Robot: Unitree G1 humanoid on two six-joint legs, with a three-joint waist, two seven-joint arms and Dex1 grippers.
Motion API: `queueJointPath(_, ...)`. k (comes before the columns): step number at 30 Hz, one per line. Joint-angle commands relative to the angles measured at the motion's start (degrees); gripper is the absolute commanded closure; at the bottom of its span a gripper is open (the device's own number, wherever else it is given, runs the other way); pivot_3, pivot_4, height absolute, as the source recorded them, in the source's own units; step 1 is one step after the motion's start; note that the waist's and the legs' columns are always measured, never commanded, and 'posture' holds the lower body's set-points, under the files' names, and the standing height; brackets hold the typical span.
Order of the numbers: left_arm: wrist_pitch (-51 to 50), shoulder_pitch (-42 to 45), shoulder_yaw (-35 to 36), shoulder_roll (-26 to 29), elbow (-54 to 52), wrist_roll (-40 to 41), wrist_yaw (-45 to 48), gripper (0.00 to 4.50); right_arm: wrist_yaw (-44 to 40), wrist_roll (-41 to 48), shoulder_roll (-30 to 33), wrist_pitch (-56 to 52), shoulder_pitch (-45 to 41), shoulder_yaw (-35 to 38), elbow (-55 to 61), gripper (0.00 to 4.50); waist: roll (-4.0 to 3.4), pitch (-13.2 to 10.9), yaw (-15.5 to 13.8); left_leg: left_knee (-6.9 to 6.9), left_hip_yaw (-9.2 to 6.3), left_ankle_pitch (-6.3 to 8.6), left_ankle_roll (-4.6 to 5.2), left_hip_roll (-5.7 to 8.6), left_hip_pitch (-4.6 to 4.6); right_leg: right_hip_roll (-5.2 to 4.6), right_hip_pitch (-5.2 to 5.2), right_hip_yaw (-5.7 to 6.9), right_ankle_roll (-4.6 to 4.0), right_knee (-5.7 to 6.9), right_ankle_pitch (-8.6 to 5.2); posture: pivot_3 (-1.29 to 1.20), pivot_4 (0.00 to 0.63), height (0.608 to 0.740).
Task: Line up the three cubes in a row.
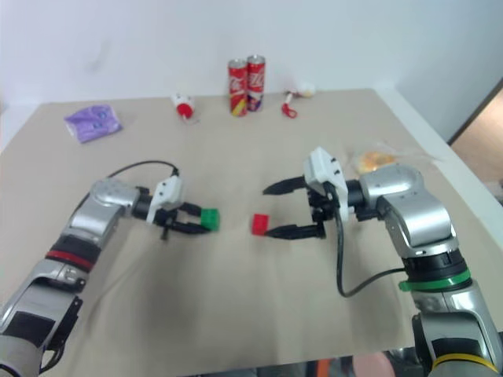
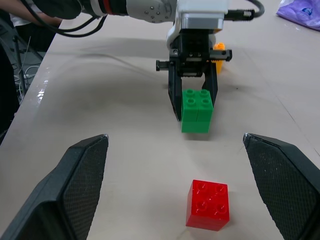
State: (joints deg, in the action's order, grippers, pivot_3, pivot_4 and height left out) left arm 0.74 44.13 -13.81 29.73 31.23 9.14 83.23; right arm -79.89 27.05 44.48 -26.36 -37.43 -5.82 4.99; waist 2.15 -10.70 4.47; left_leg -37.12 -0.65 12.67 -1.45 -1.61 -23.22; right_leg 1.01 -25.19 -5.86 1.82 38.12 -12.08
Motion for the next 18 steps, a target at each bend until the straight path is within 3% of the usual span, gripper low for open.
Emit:
queueJointPath(1,2.0,2.1,-0.1,-0.5,0.9,-0.8,1.0,3.20,0.3,1.2,0.0,0.5,-0.2,1.6,1.9,0.00,0.00,0.0,0.0,0.00,-0.01,0.00,0.00,0.00,0.00,0.00,0.00,0.01,0.00,0.00,0.00,0.00,0.150,0.740)
queueJointPath(18,3.6,1.8,-1.7,-3.1,4.7,-5.9,-2.8,3.20,1.3,1.3,-0.5,0.6,0.0,1.4,2.3,0.00,0.00,0.0,-0.1,-0.25,-0.04,0.00,0.00,0.01,-0.09,0.00,0.04,0.01,0.12,0.02,0.08,0.00,0.150,0.740)
